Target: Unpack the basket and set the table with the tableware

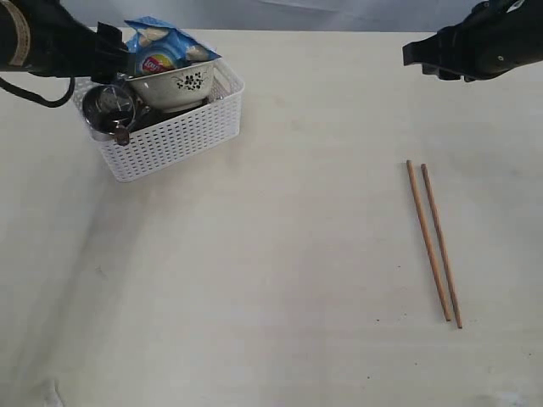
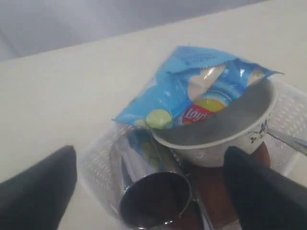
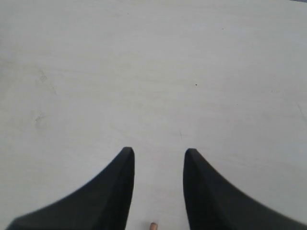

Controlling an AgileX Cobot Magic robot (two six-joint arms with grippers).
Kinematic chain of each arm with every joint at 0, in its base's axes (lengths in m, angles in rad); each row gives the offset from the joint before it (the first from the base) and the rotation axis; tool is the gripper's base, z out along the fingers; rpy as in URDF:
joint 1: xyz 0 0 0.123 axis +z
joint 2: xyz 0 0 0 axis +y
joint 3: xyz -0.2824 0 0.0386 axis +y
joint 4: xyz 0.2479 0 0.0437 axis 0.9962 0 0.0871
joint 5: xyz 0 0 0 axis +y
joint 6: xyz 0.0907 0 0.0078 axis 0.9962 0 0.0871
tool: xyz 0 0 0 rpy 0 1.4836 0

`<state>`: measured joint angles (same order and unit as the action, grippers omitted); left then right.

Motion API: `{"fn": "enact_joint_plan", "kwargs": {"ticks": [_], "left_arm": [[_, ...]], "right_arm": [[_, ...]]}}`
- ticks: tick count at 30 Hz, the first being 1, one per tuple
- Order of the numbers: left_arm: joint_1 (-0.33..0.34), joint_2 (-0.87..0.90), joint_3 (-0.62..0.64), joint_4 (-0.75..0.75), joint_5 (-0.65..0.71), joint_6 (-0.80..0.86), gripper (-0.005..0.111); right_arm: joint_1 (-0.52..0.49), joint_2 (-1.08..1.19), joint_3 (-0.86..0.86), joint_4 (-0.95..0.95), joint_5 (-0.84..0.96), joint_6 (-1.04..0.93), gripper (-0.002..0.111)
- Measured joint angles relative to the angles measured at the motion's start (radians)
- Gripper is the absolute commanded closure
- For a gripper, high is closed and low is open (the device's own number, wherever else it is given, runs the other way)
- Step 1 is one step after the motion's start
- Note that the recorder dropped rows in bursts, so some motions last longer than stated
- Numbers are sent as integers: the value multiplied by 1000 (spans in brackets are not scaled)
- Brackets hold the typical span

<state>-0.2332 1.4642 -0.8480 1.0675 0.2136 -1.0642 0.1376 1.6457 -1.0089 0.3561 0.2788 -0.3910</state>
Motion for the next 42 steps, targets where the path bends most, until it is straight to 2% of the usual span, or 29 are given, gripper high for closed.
{"fn": "enact_joint_plan", "kwargs": {"ticks": [9, 13, 19, 26, 34, 42], "left_arm": [[0, 24, -27, -60, 0, 36, 31], [0, 24, -38, -257, 49, 237, 32], [2, 25, -135, -592, 323, 605, 32], [2, 25, -155, -821, 358, 828, 32], [2, 36, -155, -840, 314, 882, 32], [2, 139, -156, -745, 279, 885, 32]], "right_arm": [[0, 2, 0, 2, 0, 0, 74], [0, 2, 0, 4, 0, 0, 74], [0, 2, 0, 4, 0, 0, 74], [0, 2, 0, 4, 0, 0, 74], [0, 2, 0, 5, 8, 0, 74], [0, 2, 0, 5, 15, 0, 74]]}}
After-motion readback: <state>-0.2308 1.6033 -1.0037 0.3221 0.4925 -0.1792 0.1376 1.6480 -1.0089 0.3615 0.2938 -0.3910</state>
